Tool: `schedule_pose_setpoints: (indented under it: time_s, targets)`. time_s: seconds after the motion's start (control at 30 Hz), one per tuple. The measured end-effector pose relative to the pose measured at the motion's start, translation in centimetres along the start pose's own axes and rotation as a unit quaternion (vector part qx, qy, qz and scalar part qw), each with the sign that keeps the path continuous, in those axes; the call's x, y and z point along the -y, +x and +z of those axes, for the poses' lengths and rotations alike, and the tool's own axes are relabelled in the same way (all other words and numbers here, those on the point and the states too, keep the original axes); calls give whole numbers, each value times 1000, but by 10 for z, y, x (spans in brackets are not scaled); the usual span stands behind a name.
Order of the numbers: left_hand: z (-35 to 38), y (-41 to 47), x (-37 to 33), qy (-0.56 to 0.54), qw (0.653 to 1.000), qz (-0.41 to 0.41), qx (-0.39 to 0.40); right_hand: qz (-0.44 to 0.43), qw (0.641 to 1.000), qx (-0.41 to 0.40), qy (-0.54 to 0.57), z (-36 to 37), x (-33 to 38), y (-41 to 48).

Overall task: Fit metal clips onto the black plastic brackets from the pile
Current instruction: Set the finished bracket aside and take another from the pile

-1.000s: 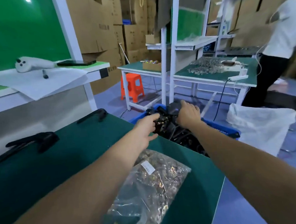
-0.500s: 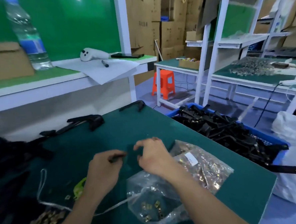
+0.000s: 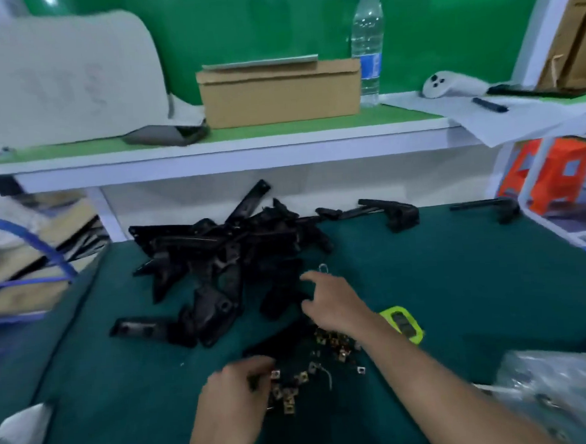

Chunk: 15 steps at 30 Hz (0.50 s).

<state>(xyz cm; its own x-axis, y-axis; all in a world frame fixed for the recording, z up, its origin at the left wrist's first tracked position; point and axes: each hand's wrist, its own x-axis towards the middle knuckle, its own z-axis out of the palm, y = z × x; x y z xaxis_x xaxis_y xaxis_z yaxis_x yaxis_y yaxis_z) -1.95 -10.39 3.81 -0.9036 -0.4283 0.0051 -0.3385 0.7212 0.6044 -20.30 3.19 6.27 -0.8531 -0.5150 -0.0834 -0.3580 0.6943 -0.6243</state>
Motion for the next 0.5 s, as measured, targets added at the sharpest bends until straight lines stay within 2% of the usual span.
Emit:
schedule_pose_setpoints:
  time_s: [0.13, 0.2, 0.27, 0.4, 0.47, 0.5]
  targets:
    - [5, -4, 17, 34, 996, 44, 68, 6, 995, 55, -81, 24, 27, 25]
    - [11, 0, 21, 46, 994, 80, 63, 23, 990, 60, -123, 33, 35, 30]
    - [17, 2, 21, 41, 994, 94, 40, 19, 993, 40, -109, 36, 37, 28]
    - [25, 3, 22, 27, 997, 77, -11, -51, 992, -86, 76, 17, 24, 14]
    - [29, 4, 20, 20, 997, 71, -36, -58, 963, -110, 239, 5, 17, -2]
    - [31, 6, 18, 14, 996, 71, -49, -53, 926, -86, 363, 2, 11, -11]
